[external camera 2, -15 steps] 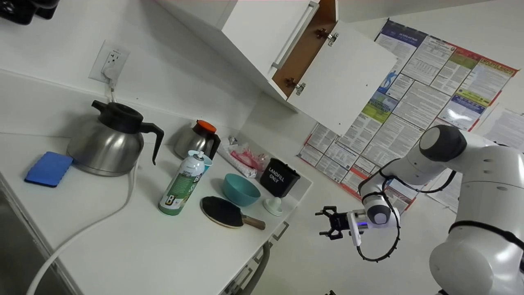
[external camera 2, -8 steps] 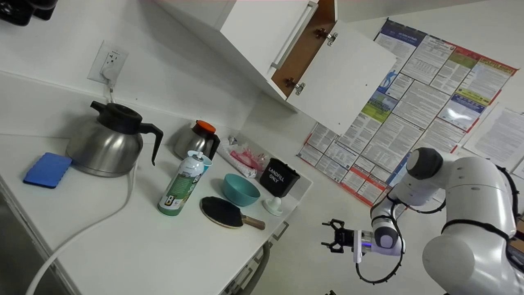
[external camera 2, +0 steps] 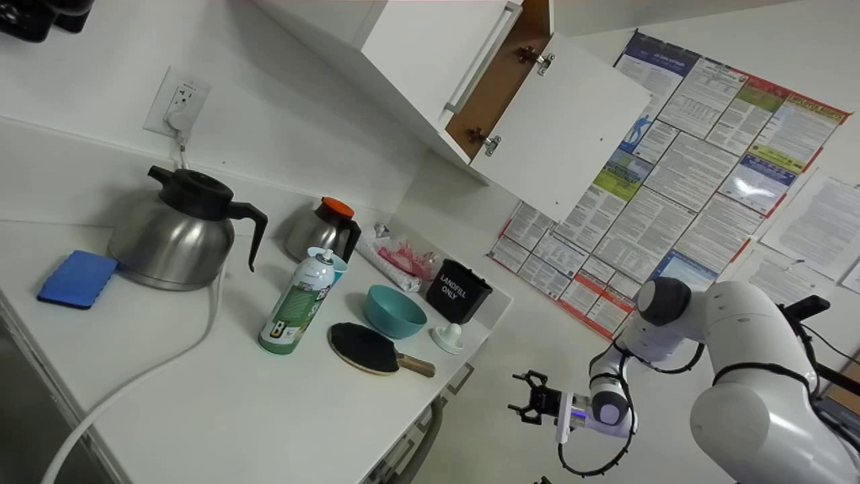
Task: Open the top first drawer
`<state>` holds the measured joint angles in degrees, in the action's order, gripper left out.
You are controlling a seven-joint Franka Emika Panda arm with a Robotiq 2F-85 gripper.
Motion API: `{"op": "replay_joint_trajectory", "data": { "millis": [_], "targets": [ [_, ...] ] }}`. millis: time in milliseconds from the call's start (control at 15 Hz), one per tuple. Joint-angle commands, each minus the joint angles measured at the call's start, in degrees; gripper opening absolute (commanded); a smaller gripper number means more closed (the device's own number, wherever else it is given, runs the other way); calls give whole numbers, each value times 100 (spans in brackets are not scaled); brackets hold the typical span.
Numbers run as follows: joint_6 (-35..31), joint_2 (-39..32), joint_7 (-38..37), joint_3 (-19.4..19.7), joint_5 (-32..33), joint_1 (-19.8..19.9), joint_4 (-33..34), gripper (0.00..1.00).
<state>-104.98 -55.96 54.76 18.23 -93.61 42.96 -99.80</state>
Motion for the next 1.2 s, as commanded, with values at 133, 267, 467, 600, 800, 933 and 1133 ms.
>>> {"op": "replay_joint_trajectory", "data": {
  "millis": [133, 267, 467, 600, 800, 933, 1133],
  "targets": [
    [19, -44, -19, 20, -5, -22, 84, 100],
    [3, -137, 159, -49, -110, -21, 70, 100],
    [36, -280, 480, -182, -257, -22, 46, 100],
    [101, -426, 739, -269, -370, -42, 81, 100],
    [194, -680, 1173, -443, -753, -31, 167, 100],
    [285, -820, 1369, -519, -1092, -27, 208, 100],
    [458, -1002, 1498, -575, -1610, -60, 296, 100]
  ]
}}
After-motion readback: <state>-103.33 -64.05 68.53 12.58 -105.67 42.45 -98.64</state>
